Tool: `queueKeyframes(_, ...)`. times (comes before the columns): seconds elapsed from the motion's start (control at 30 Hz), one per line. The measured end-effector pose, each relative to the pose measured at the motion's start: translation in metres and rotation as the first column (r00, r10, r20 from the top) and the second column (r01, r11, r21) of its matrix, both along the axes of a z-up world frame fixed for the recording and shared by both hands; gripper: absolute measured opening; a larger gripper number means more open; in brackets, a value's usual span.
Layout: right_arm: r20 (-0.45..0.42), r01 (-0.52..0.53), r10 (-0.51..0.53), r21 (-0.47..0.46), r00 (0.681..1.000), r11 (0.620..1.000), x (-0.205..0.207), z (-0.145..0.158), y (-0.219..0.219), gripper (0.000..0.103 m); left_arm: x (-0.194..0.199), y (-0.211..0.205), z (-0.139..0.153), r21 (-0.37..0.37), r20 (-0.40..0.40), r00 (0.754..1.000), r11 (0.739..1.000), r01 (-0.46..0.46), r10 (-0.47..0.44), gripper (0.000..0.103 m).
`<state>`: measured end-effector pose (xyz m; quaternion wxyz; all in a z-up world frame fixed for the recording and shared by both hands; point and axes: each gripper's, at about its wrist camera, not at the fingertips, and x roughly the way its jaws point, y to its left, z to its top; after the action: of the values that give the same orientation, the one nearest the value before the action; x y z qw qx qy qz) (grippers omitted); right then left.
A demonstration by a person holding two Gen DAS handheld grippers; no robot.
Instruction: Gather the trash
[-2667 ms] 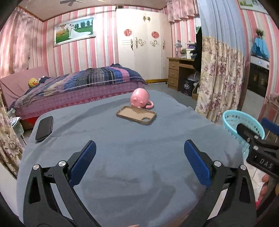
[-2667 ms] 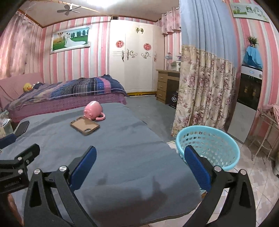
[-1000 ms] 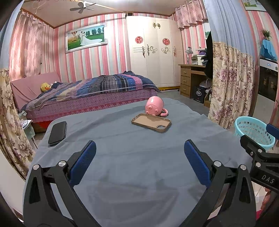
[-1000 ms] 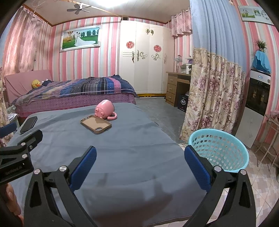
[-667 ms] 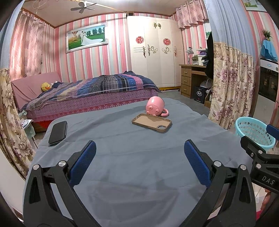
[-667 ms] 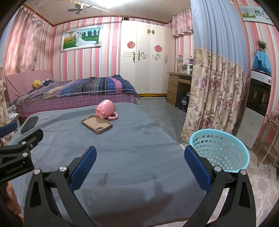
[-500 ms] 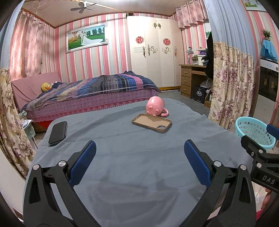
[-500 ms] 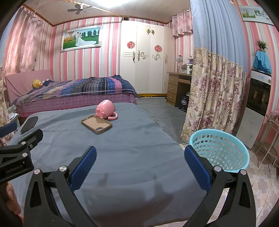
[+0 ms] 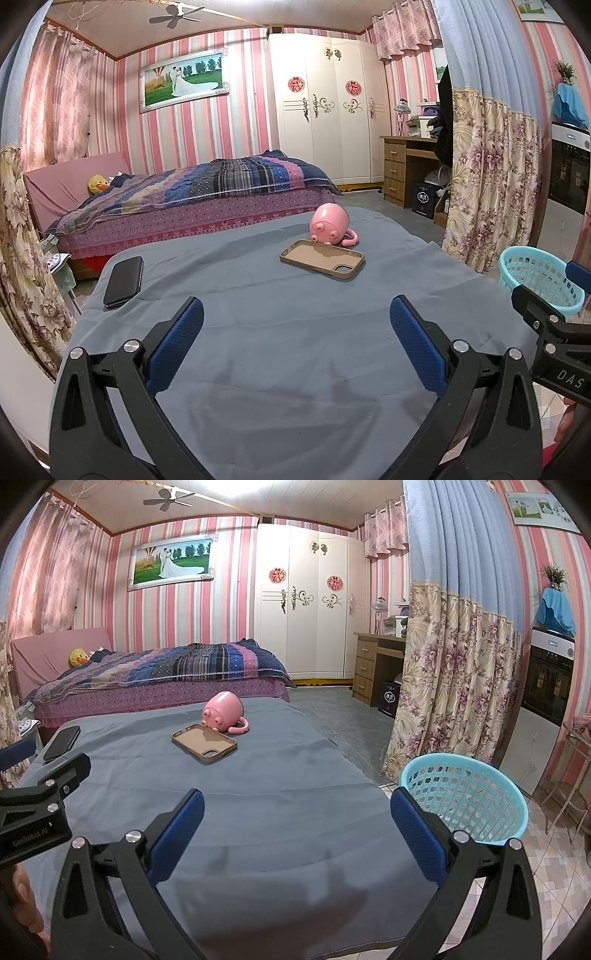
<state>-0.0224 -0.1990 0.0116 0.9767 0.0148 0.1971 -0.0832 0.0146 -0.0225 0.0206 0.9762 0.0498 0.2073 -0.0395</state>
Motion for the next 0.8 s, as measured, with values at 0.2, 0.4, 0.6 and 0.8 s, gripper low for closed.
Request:
queueKeyframes(0.2, 0.000, 0.000, 0.000, -0.001, 1.000, 1.000, 0.0000, -0.0001, 0.0000, 0.098, -0.0002, -0.0004, 0.0000, 0.001, 0.001, 1.000, 1.000, 0.000, 0.000, 0.098)
queueKeyframes(0.4, 0.000, 0.000, 0.000, -0.002, 1.000, 1.000, 0.0000, -0.0003, 0.0000, 0.098, 0.0002, -0.0002, 0.0008, 0.004, -0.001, 1.000, 1.000, 0.003, -0.003, 0.098)
queueKeyframes(0.6, 0.000, 0.000, 0.000, -0.002, 1.000, 1.000, 0.0000, -0.0003, -0.0001, 0.098, 0.0002, -0.0002, 0.0009, 0.003, -0.001, 1.000, 1.000, 0.003, -0.003, 0.098)
queueKeyframes(0.8, 0.001, 0.000, 0.000, -0.003, 1.000, 1.000, -0.0001, -0.0004, 0.0000, 0.098, 0.0004, -0.0002, 0.0008, 0.004, -0.001, 1.000, 1.000, 0.004, -0.004, 0.098)
